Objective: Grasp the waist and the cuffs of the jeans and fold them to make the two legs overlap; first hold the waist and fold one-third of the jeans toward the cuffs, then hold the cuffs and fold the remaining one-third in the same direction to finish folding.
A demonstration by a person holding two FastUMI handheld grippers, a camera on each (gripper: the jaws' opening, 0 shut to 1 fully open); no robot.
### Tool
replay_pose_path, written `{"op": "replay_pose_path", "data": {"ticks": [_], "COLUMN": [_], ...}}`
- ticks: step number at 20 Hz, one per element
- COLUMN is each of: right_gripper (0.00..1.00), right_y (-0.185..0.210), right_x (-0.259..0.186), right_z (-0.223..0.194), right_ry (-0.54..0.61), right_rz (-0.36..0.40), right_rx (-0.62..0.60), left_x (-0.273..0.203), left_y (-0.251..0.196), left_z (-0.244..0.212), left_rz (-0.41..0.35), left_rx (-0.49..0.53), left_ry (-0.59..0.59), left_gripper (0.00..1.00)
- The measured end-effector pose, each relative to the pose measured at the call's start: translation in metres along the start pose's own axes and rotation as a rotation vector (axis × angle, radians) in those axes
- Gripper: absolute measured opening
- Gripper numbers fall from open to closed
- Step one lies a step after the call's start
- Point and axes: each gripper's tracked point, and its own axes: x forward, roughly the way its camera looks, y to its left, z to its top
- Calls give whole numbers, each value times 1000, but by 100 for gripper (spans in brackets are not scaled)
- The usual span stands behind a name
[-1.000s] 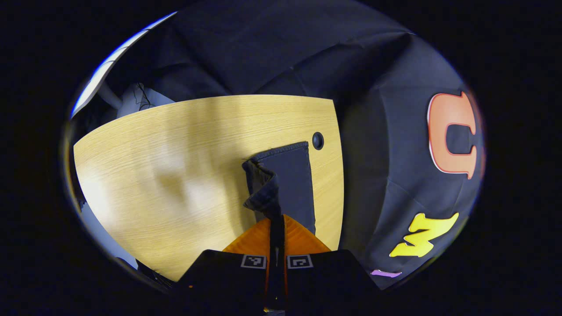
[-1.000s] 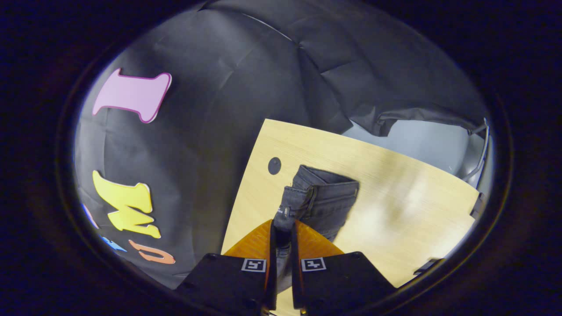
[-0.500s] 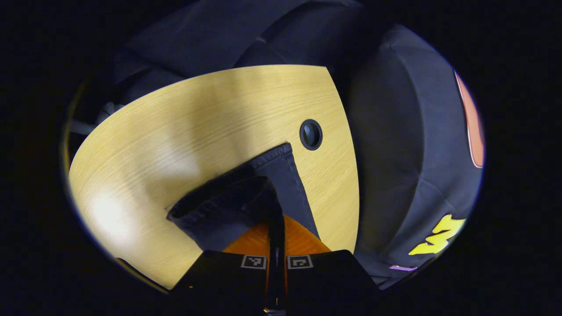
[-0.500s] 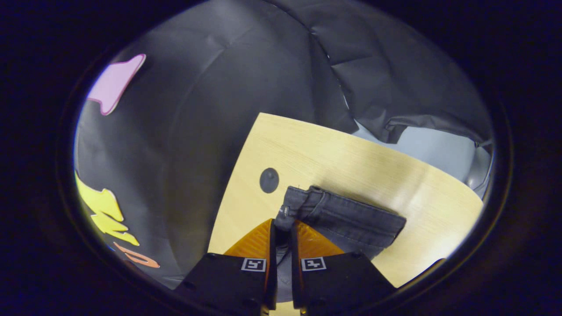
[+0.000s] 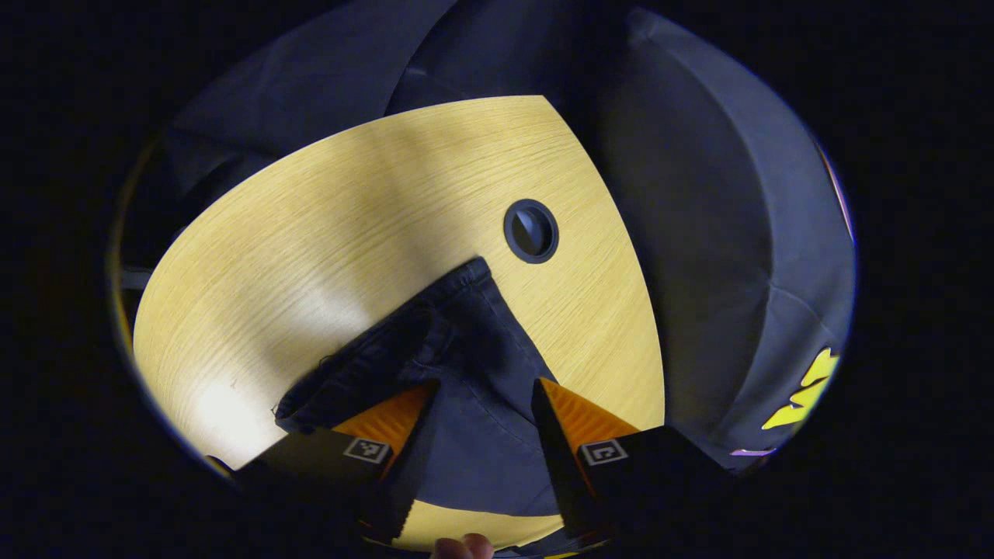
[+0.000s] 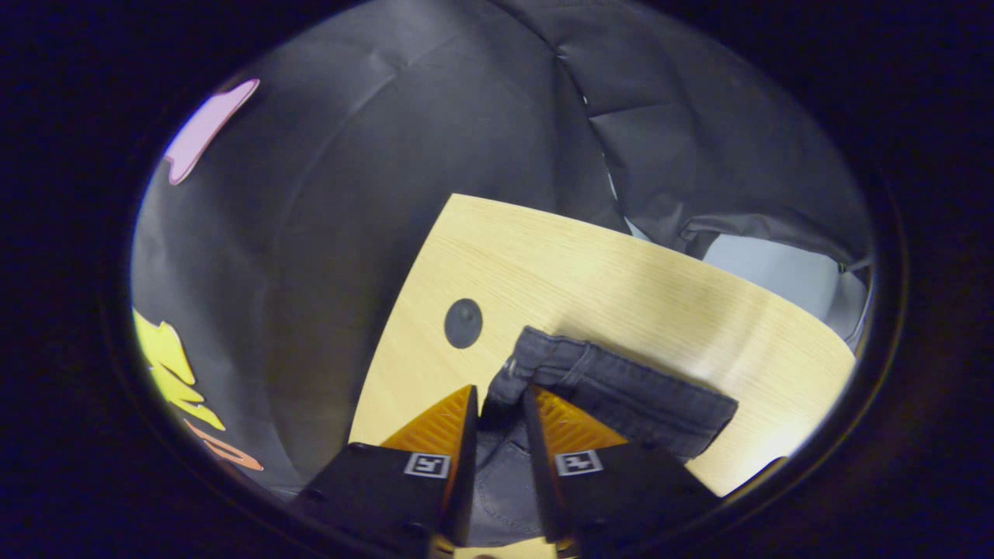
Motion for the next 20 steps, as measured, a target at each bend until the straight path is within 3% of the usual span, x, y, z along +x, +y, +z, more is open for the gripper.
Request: {"op": "replay_pose_path", "data": {"ticks": [1, 2, 3, 4, 5, 6, 8, 9, 11, 12, 13, 14, 15, 20], "right_gripper": [43, 57, 71, 86, 82, 91, 87, 83, 91, 85, 95, 100, 97, 94], "right_y": [6, 8, 12, 14, 17, 21, 31, 34, 38, 40, 39, 35, 30, 1], "right_x": [-8, -17, -27, -39, -53, -71, -111, -138, -187, -209, -232, -251, -269, -312], "right_z": [0, 2, 1, 0, -2, -5, -10, -17, -31, -41, -53, -65, -75, -120], "right_ry": [-18, -41, -61, -85, -108, -142, -231, -285, -395, -441, -485, -521, -549, -576], "right_rz": [14, 20, 21, 18, 17, 20, 43, 56, 76, 89, 97, 101, 103, 117], "right_rx": [-28, -66, -119, -174, -242, -319, -485, -573, -737, -795, -837, -869, -898, -902], "left_x": [-5, -14, -24, -38, -57, -77, -122, -145, -192, -211, -224, -241, -248, -241], "left_y": [-8, -15, -22, -33, -51, -76, -112, -128, -141, -141, -143, -140, -137, -94], "left_z": [0, 1, -3, -9, -12, -17, -36, -47, -71, -84, -100, -121, -139, -221], "left_rz": [-23, -46, -58, -91, -151, -230, -313, -334, -333, -318, -315, -296, -282, -228], "left_rx": [3, 6, 16, 32, 53, 97, 265, 370, 572, 653, 714, 751, 766, 763], "left_ry": [-19, -32, -31, -39, -64, -107, -244, -337, -530, -632, -705, -770, -814, -866], "left_gripper": [78, 89, 78, 80, 80, 80, 80, 80, 82, 87, 92, 97, 97, 99]}}
